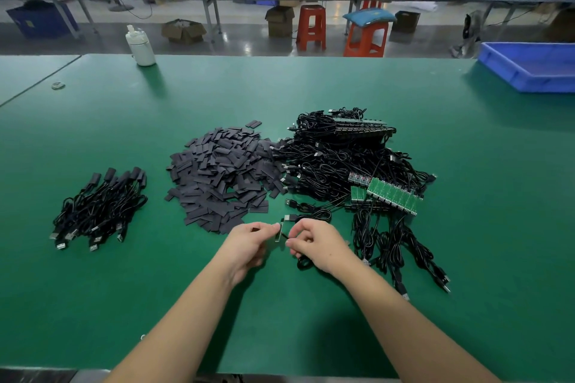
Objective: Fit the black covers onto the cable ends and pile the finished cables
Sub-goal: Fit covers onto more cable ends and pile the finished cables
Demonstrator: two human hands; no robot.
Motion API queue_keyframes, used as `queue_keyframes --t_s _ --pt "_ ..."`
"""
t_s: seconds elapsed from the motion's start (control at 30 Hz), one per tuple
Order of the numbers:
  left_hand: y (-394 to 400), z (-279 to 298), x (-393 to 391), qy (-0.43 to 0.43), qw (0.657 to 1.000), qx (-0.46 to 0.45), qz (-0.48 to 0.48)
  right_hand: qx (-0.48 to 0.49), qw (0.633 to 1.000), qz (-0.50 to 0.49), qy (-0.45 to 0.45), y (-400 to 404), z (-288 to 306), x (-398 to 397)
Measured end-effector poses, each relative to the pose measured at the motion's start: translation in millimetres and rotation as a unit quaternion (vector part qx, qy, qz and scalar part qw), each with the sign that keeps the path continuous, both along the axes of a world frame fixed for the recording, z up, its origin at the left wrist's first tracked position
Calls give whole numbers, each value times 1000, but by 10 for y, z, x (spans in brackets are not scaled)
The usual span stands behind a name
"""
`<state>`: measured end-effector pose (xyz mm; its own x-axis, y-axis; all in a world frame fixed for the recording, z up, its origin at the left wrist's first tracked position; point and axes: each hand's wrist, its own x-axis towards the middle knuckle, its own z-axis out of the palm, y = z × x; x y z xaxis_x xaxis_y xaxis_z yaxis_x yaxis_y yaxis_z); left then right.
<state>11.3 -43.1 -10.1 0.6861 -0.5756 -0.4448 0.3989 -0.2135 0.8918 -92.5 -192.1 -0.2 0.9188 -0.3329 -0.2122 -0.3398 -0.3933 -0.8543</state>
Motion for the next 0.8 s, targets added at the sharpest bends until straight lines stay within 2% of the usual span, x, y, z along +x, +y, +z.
queue_keyframes --t_s 0.13,0.27,0.33,0.4,0.47,0.5,0.57,0.67,0.7,0.8 --pt "51 42 26 -88 992 67 -56 -29 1000 11 -5 -35 42 1" --pt "42 106 12 -5 993 41 -110 -22 999 20 -26 -32 75 10" --pt "54 129 23 9 992 28 -119 -24 999 21 -31 -57 79 10" --pt "77 149 32 -25 989 43 -140 -46 998 24 -31 -107 76 8" --pt "88 175 35 -125 974 92 -167 -62 997 45 -17 -150 76 5" --pt "85 180 44 -200 956 124 -178 -72 995 67 -3 -159 85 7" --pt "76 174 66 -362 892 189 -195 -109 986 121 32 -162 103 19" --pt "61 171 52 -574 746 265 -209 -221 963 147 46 -147 133 40" --pt "57 163 41 -607 722 260 -205 -259 955 142 33 -140 140 41" --pt "57 136 32 -614 725 232 -208 -333 932 140 -8 -101 139 28"
